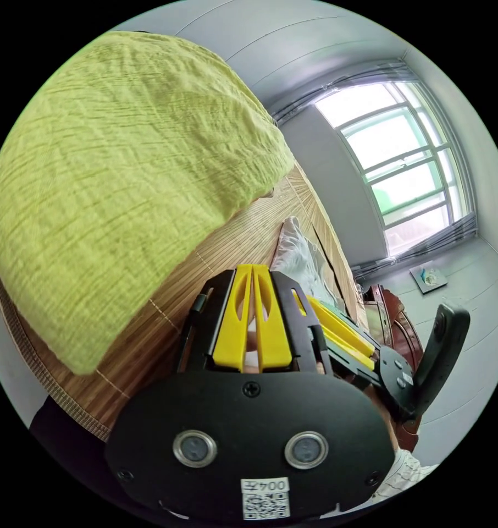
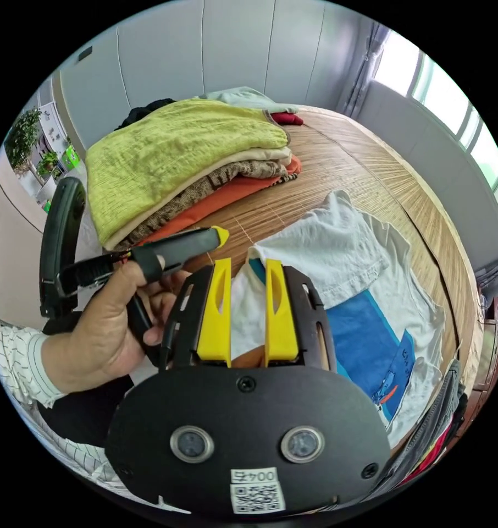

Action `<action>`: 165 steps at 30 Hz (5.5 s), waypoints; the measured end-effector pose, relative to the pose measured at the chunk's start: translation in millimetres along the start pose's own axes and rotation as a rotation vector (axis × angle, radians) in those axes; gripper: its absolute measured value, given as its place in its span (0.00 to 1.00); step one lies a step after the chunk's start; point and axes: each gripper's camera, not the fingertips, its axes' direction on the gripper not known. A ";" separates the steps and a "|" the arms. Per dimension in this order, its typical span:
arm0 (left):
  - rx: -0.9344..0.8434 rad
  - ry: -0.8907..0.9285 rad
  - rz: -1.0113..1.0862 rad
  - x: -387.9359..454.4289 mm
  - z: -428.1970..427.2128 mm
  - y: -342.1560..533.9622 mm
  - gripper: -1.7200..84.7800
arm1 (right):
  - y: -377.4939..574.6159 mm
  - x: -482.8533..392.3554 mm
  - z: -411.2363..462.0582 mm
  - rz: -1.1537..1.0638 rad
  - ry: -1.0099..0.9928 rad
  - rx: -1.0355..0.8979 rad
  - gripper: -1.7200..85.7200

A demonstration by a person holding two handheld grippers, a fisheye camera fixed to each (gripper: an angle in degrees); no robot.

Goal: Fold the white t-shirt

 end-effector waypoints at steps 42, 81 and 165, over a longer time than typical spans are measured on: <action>-0.101 0.136 -0.049 49.9 140.6 53.9 0.02 | -134.3 372.3 87.8 0.072 0.036 -0.206 0.12; -0.078 0.127 -0.062 71.6 141.5 81.1 0.02 | -84.3 344.5 114.6 -0.018 -0.209 -0.164 0.12; -0.235 0.339 -0.049 53.9 228.3 74.0 0.02 | 4.6 391.2 146.1 0.182 -0.295 -0.160 0.05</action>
